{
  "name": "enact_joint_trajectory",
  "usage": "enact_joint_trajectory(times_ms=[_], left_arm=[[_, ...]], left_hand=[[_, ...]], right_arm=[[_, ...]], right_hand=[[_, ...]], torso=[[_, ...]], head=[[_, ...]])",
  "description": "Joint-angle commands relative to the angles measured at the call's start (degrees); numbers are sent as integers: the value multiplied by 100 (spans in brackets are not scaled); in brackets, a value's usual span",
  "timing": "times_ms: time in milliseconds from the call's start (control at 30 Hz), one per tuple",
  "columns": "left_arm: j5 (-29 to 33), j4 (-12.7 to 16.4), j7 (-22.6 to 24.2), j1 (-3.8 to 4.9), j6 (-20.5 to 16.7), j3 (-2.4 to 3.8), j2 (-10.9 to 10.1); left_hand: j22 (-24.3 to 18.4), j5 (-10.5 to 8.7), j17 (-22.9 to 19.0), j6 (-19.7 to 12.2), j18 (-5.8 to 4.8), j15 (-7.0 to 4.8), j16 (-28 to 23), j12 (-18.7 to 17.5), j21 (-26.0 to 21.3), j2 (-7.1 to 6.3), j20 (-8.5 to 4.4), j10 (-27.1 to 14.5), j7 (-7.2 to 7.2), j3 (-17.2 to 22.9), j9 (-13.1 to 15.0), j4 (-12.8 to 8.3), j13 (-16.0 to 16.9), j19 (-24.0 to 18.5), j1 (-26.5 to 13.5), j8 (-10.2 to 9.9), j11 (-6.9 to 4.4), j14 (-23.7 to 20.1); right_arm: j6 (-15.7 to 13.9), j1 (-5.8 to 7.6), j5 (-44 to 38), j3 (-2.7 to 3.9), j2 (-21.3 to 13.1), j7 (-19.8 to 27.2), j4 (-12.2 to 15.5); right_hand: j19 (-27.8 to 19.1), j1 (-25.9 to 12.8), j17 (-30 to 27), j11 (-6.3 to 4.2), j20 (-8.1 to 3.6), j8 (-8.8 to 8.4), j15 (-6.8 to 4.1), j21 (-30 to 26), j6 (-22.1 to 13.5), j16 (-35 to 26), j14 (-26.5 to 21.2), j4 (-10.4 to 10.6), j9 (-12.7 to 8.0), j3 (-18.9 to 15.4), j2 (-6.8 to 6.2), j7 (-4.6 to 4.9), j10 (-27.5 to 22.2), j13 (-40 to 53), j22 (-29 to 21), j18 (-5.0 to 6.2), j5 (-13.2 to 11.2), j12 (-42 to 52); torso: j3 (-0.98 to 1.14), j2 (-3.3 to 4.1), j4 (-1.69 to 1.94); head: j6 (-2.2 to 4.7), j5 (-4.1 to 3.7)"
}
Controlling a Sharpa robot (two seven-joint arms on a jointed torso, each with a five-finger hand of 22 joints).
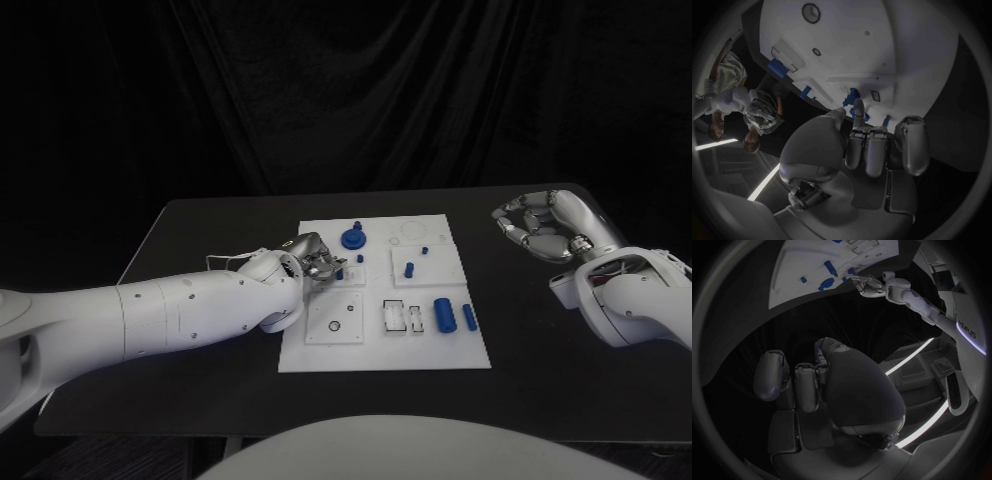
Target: Assemble the parts on the task board
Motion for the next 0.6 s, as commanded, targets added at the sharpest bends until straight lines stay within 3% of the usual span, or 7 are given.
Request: enact_joint_trajectory(times_ms=[33, 167, 333, 433, 467, 500, 600], left_arm=[[-231, 187, -115, 5, -388, 6, -107], [-592, 441, -275, 124, -387, 6, -276], [-764, 687, -364, 475, -2, 6, -410], [-676, 769, -404, 710, 694, 6, -455], [-529, 761, -419, 817, 1020, 6, -449], [-456, 752, -425, 858, 1153, 6, -442], [74, 652, -542, 1114, 2130, 6, -382]], left_hand=[[1139, -82, 1510, -247, -26, -42, 15, 20, 59, 14, -32, 604, 0, -173, 452, 24, 1509, 68, -67, 296, -57, 602], [1157, -272, 1510, -547, -39, -13, 15, 20, 122, 55, -19, 604, 42, -508, 738, 51, 1509, 103, -427, 419, -16, 602], [1165, -317, 1510, -740, -46, 13, 15, 20, 146, 137, 1, 604, 77, -616, 813, 48, 1509, 114, -474, 400, 16, 602], [1174, -269, 1510, -809, -52, 26, 15, 20, 175, 183, 12, 604, 91, -627, 839, 40, 1509, 124, -429, 393, 29, 602], [1173, -179, 1510, -840, -51, 33, 15, 20, 168, 256, 19, 604, 91, -569, 856, -2, 1509, 117, -285, 394, 35, 602], [1180, -142, 1510, -817, -55, 35, 15, 20, 191, 294, 23, 604, 89, -550, 864, 6, 1509, 126, -234, 410, 32, 602], [1162, -87, 1510, -750, -42, 37, 15, 20, 132, 374, 30, 604, 75, -529, 863, 28, 1509, 92, -159, 432, 28, 602]], right_arm=[[-30, -11, -11, 4, -15, -61, 9], [-29, -11, -11, 4, -15, -62, 2], [-24, -11, -11, 4, -14, -67, -8], [-13, -11, -11, 4, 5, -71, -23], [-9, -11, -11, 4, 10, -72, -27], [-8, -11, -11, 4, 11, -71, -27], [0, -11, -11, 4, 19, -72, -32]], right_hand=[[-26, -5, 875, 13, -1, 29, -15, -9, -30, -20, 310, -14, -5, 18, -66, 15, -44, 253, 910, 47, 23, -17], [-28, -9, 878, 14, -1, 29, -15, -12, -32, -17, 312, -12, -6, 17, -67, 16, -41, 257, 909, 48, 22, -16], [-25, -16, 875, 15, 0, 29, -14, -6, -33, -21, 310, -8, -6, 15, -67, 17, -47, 250, 911, 47, 22, -18], [-26, -22, 875, 16, 0, 29, -14, -9, -33, -20, 310, -4, -7, 14, -67, 18, -45, 252, 910, 47, 21, -17], [-26, -22, 875, 16, 0, 29, -14, -9, -33, -20, 310, -4, -7, 14, -67, 18, -45, 252, 910, 47, 21, -17], [-26, -22, 875, 16, 0, 29, -14, -9, -33, -20, 310, -4, -7, 14, -67, 18, -45, 252, 910, 47, 21, -17], [-26, -22, 875, 16, 0, 29, -14, -9, -33, -20, 310, -4, -7, 14, -67, 18, -45, 252, 910, 47, 21, -17]], torso=[[1, -2, 1], [1, -1, 2], [0, -3, 1], [1, -10, 0], [2, -14, -1], [2, -15, -1], [5, -22, -6]], head=[[-1, -16], [-1, -22], [-1, -14], [-1, 9], [-1, 12], [-1, 14], [-1, 15]])
